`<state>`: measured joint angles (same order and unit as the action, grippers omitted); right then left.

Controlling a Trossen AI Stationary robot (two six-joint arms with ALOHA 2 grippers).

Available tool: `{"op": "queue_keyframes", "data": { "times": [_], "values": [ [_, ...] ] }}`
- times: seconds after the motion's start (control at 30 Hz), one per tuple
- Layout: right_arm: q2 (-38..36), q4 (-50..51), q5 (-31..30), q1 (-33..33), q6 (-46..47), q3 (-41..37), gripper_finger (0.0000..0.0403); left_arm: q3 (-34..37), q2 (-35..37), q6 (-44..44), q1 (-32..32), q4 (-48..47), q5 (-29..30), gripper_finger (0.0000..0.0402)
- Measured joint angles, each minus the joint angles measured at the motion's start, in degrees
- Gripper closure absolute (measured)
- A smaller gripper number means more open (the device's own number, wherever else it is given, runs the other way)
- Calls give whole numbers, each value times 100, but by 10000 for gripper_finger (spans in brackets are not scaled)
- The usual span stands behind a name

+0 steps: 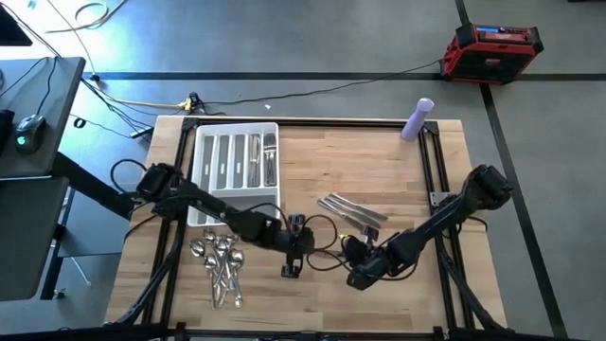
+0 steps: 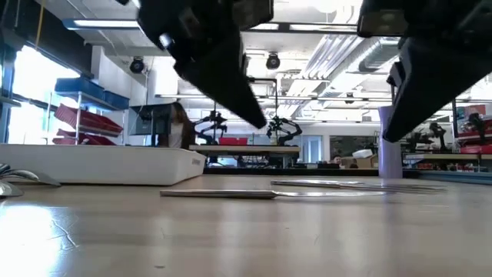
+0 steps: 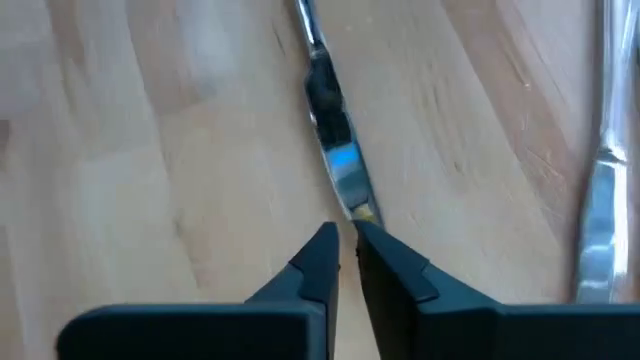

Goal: Sort silverware
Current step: Put the knife in the silverware tray

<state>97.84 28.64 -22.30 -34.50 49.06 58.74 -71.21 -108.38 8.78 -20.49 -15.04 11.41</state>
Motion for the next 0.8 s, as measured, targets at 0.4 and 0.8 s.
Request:
{"op": "queue_keyframes", "data": {
  "times": [0.4, 0.8],
  "values": [
    [-281, -1988, 1201, 545, 110, -1601, 215, -38, -498, -505, -230, 190, 482, 394],
    [-645, -5477, 1377, 863, 1343, -3518, 179, -40, -992, -601, -71, 437, 473, 394]
  ]
}}
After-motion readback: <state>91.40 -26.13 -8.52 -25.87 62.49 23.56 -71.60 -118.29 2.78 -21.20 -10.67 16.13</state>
